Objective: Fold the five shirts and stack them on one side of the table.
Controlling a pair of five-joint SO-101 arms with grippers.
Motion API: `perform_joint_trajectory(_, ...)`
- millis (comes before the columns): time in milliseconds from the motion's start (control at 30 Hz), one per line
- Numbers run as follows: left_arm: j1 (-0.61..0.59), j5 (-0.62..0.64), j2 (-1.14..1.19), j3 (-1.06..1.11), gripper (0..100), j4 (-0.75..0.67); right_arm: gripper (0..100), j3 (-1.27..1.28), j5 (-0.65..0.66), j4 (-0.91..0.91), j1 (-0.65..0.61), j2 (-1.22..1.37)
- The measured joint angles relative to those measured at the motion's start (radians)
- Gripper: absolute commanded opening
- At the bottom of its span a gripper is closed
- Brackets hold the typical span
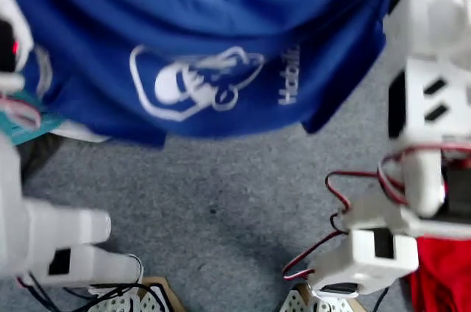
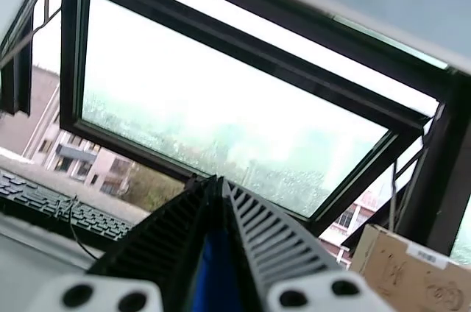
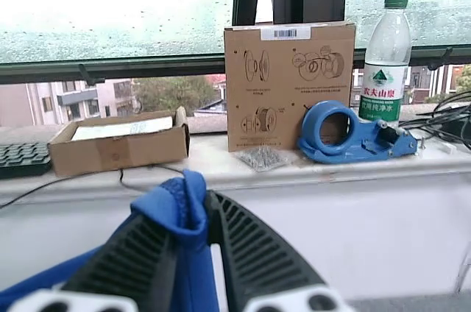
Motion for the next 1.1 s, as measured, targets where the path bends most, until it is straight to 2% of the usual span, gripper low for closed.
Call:
perform_joint_trajectory(133,0.003,0.000,-0.048,0.000,1,0.052,0.5,-0.002,0.103,0.170,-0.074,-0.037)
perform_joint_trajectory(433,0.003,0.000,-0.054,-0.009,1,0.204,0.5,0.063,0.103,0.189,-0.034,-0.146)
perform_joint_trajectory(733,-0.020,0.000,0.110,-0.009,1,0.224,0.5,0.700,0.100,0.189,-0.034,-0.302)
perform_joint_trajectory(933,-0.066,0.002,0.275,-0.008,1,0.224,0.5,0.964,0.100,0.181,-0.034,-0.336)
perform_joint_trajectory(1100,-0.074,0.002,0.470,-0.008,1,0.216,0.5,1.163,0.100,0.017,-0.034,-0.302)
